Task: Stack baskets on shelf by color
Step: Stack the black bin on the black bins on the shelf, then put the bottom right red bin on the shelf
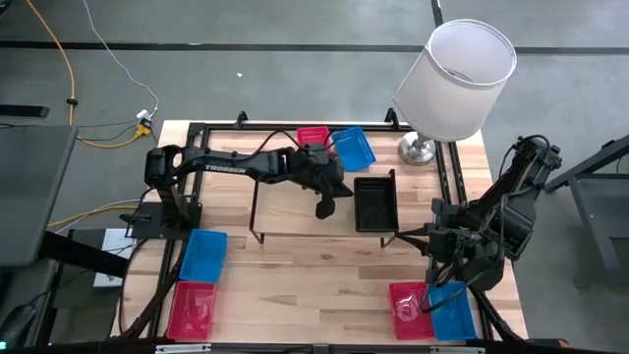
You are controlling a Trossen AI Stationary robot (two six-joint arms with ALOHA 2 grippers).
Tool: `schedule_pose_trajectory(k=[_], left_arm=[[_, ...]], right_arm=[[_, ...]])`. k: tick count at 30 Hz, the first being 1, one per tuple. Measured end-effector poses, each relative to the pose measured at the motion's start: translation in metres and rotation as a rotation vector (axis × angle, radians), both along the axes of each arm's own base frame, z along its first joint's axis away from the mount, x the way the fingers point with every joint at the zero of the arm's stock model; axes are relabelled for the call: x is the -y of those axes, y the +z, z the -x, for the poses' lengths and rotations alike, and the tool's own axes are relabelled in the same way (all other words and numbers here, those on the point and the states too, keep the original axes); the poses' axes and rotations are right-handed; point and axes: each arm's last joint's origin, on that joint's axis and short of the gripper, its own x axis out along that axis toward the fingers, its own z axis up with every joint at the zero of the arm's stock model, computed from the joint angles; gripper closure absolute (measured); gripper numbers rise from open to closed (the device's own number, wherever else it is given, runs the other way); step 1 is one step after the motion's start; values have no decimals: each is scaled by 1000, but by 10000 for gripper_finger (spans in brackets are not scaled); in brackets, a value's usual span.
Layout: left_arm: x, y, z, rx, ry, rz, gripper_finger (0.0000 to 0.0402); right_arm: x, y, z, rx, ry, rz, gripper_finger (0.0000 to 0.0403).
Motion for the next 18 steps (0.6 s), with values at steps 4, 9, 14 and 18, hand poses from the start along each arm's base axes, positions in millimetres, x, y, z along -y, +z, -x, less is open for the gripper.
schedule_pose_trajectory(k=[4, 9, 14, 18], left_arm=[[0, 2, -2, 28, -1, -8, 401], [0, 0, -2, 14, 0, -5, 401], [2, 13, 12, -23, -4, 1, 401], [12, 49, 42, -32, -30, -34, 401]], right_arm=[[0, 0, 0, 0, 0, 0, 403], [0, 0, 0, 0, 0, 0, 403], [0, 0, 0, 0, 0, 0, 403], [0, 0, 0, 0, 0, -1, 403]])
